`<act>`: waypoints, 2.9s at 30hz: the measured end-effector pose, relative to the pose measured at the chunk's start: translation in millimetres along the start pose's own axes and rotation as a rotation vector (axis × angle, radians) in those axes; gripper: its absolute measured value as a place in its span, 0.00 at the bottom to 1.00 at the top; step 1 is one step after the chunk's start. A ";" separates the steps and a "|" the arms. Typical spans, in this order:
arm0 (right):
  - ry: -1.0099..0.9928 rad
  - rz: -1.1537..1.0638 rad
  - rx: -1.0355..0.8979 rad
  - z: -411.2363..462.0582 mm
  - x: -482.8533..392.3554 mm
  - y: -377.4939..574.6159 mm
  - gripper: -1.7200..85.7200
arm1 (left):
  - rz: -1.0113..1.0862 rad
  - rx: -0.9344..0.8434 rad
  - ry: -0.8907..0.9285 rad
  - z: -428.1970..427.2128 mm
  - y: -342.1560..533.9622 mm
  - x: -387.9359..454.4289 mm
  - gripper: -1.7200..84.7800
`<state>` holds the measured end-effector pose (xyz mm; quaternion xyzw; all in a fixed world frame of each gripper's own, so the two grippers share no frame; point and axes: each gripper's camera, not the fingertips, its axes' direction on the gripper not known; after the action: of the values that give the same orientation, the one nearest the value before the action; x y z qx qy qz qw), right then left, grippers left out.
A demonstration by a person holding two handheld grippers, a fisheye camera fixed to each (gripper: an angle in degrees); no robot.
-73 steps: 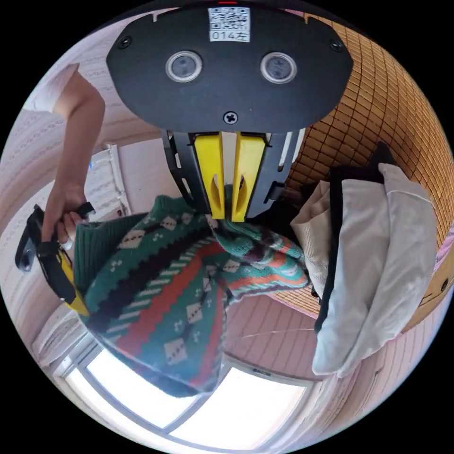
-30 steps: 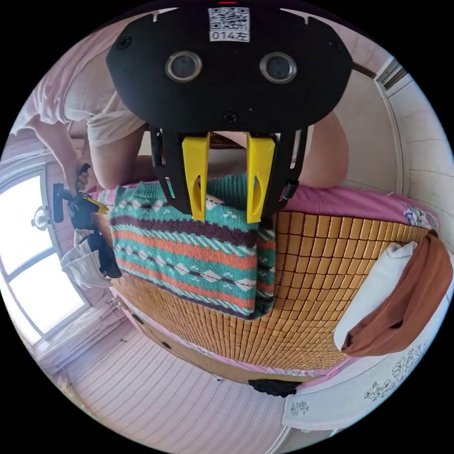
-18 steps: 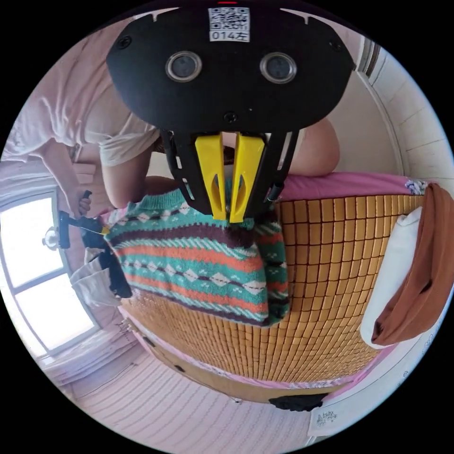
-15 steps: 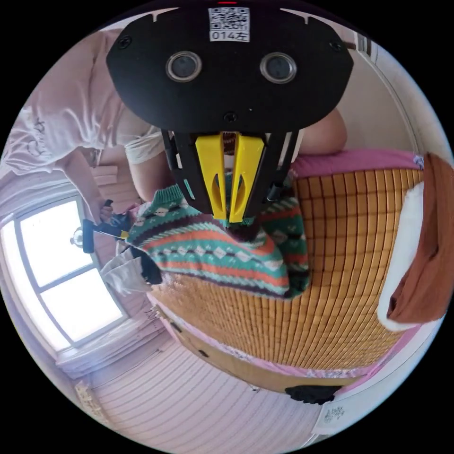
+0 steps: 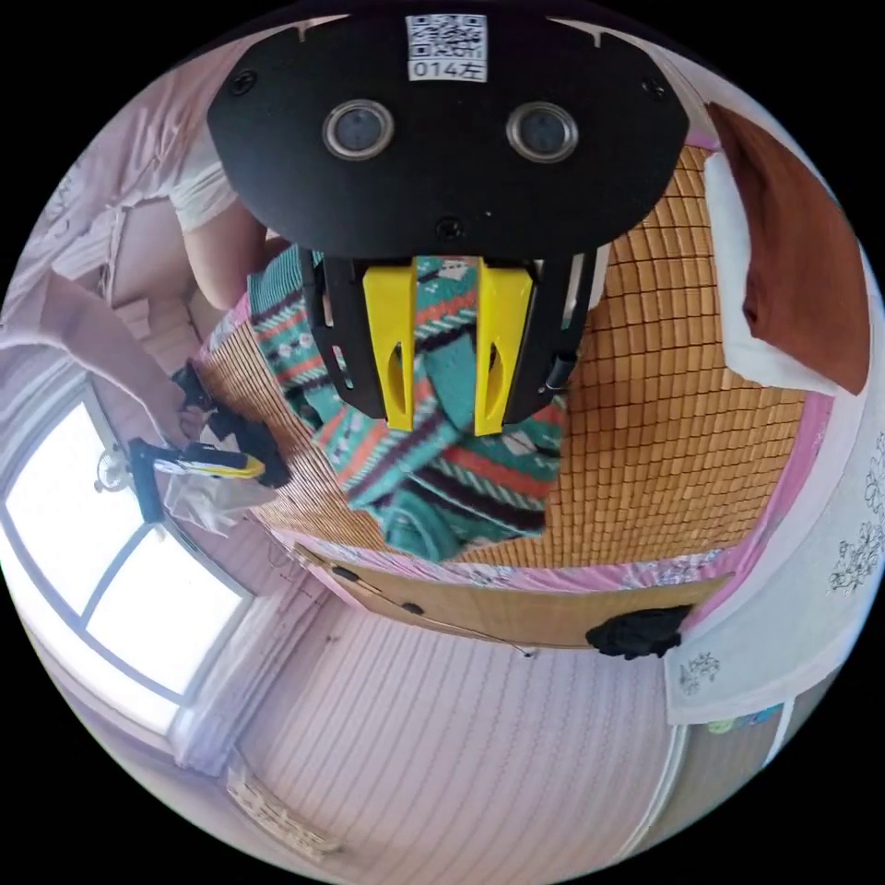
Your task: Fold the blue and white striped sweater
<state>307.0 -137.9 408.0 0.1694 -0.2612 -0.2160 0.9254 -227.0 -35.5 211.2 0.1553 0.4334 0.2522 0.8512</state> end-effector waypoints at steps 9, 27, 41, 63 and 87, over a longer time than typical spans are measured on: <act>0.214 -0.394 -0.292 160.3 -96.4 -70.1 0.16 | 0.271 -0.223 0.064 99.8 25.1 89.9 0.15; 0.191 0.648 0.489 -92.4 157.7 170.3 0.04 | 0.371 -0.374 -0.056 193.2 -26.2 122.8 0.13; 0.160 0.666 0.085 -34.9 151.1 284.6 0.04 | -0.350 0.175 -0.382 -63.0 24.5 -62.6 0.07; 0.062 0.419 -0.220 2.9 69.0 260.0 0.05 | -0.360 -0.278 -0.199 -6.2 109.5 -90.8 0.11; 0.528 0.692 0.096 -102.7 228.1 160.8 0.08 | 0.135 -0.579 0.077 92.6 102.5 27.8 0.15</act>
<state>590.0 -92.1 487.3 0.1641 -0.0668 0.1697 0.9694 -167.8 60.5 295.7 -0.0748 0.3639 0.4271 0.8244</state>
